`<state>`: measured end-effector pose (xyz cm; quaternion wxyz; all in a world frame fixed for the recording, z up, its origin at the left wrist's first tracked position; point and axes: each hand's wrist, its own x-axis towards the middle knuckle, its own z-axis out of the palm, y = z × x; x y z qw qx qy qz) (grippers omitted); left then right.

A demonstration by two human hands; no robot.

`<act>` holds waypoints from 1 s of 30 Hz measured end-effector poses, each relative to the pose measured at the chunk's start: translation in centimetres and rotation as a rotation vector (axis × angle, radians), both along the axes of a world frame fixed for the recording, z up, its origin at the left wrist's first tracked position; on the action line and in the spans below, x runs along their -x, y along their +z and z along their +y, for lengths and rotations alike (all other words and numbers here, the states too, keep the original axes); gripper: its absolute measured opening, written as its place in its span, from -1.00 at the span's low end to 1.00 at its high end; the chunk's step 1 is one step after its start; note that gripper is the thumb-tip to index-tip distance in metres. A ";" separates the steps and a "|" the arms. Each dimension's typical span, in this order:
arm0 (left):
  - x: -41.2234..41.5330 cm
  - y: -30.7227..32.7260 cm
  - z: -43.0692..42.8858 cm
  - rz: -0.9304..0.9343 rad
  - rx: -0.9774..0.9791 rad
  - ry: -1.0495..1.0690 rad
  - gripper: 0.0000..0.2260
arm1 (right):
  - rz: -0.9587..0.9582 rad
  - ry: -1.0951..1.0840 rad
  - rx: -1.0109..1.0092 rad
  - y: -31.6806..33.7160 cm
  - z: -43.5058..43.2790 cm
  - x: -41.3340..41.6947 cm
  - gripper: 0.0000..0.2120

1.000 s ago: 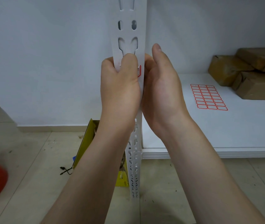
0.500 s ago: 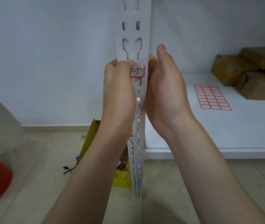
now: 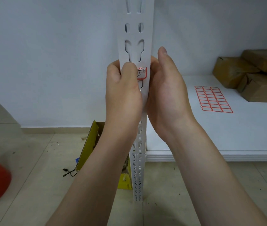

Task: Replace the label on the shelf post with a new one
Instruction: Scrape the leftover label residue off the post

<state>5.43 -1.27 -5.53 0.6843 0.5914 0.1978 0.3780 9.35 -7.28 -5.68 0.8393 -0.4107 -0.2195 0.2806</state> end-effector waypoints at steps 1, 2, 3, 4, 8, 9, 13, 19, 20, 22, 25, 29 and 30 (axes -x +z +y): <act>0.1 0.0 -0.1 -0.010 0.011 -0.008 -0.91 | 0.000 0.001 0.000 0.0 0.0 0.0 -0.45; 0.2 -0.1 -0.2 -0.018 0.021 -0.020 -0.91 | -0.002 0.001 0.001 -0.1 -0.1 0.0 -0.46; 0.3 -0.1 -0.3 -0.028 0.023 -0.032 -0.87 | -0.006 -0.001 0.000 -0.1 -0.1 -0.1 -0.46; 0.4 -0.3 -0.3 -0.035 0.005 -0.034 -0.81 | -0.012 -0.006 -0.002 -0.2 -0.1 -0.1 -0.46; 0.4 -1.0 -0.1 -0.034 -0.164 0.006 -0.73 | -0.027 -0.033 -0.007 -0.4 0.1 -0.2 -0.43; 0.4 -1.2 0.1 -0.042 -0.187 0.009 -0.74 | -0.026 -0.030 -0.009 -0.4 0.1 -0.3 -0.43; 0.5 -1.8 0.5 -0.062 -0.270 0.001 -0.74 | -0.035 -0.006 -0.010 -0.4 -0.2 -0.3 -0.43; 0.7 -2.3 0.7 -0.045 -0.391 -0.003 -0.63 | -0.055 -0.041 0.028 -0.4 -0.4 -0.4 -0.44; 0.9 -2.5 0.5 -0.055 -0.463 0.039 -0.57 | -0.085 -0.080 0.066 -0.4 -0.4 -0.5 -0.44; 1.2 -2.9 0.8 -0.086 -0.678 0.226 -0.49 | -0.140 -0.168 0.138 -0.6 -0.6 -0.8 -0.47; 1.6 -2.9 2.3 -0.153 -1.001 0.522 -0.68 | -0.151 -0.220 0.179 -0.8 -1.0 -0.9 -0.53; 1.7 -2.5 4.2 -0.151 -1.168 0.663 -0.88 | -0.170 -0.216 0.190 -0.8 -1.3 -0.8 -0.53; 1.7 -2.5 4.4 -0.155 -1.185 0.657 -0.89 | -0.169 -0.212 0.194 -0.8 -1.3 -0.8 -0.53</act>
